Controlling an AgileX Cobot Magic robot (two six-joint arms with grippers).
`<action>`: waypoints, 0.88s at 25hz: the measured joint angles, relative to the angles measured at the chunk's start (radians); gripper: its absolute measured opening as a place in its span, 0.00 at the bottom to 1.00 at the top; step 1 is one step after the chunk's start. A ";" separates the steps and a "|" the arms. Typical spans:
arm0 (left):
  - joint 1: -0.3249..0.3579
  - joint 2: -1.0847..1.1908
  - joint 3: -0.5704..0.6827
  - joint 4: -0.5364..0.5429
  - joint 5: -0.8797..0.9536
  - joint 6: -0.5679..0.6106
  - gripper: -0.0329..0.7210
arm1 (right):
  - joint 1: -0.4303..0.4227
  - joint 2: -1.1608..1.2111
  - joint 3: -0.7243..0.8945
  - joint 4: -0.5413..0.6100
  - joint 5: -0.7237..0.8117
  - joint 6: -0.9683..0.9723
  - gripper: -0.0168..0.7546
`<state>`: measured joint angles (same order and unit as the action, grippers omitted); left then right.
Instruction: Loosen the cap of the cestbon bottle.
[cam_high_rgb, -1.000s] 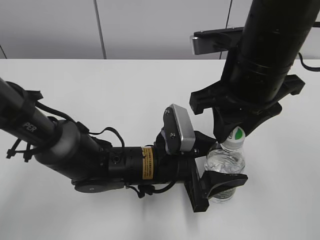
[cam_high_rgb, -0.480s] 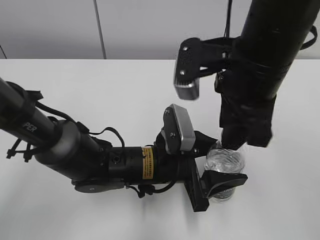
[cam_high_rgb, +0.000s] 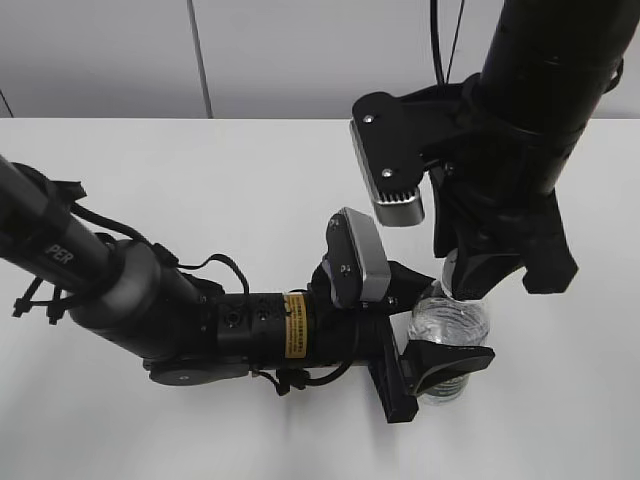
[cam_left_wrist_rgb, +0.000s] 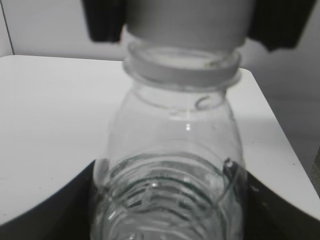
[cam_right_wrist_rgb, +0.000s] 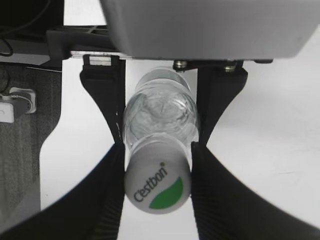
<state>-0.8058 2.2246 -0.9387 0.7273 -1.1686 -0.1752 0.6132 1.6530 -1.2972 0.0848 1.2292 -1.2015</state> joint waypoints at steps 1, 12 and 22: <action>0.000 0.000 0.000 0.000 0.000 0.000 0.74 | 0.000 -0.001 0.000 0.000 0.000 0.031 0.44; 0.000 0.000 0.000 0.001 -0.002 0.000 0.74 | 0.000 -0.103 -0.033 0.015 -0.004 1.132 0.78; 0.000 0.000 0.000 0.001 -0.003 0.000 0.74 | 0.000 -0.050 0.002 -0.023 -0.005 1.418 0.72</action>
<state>-0.8058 2.2246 -0.9387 0.7282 -1.1714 -0.1752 0.6132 1.6033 -1.2951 0.0614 1.2241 0.2170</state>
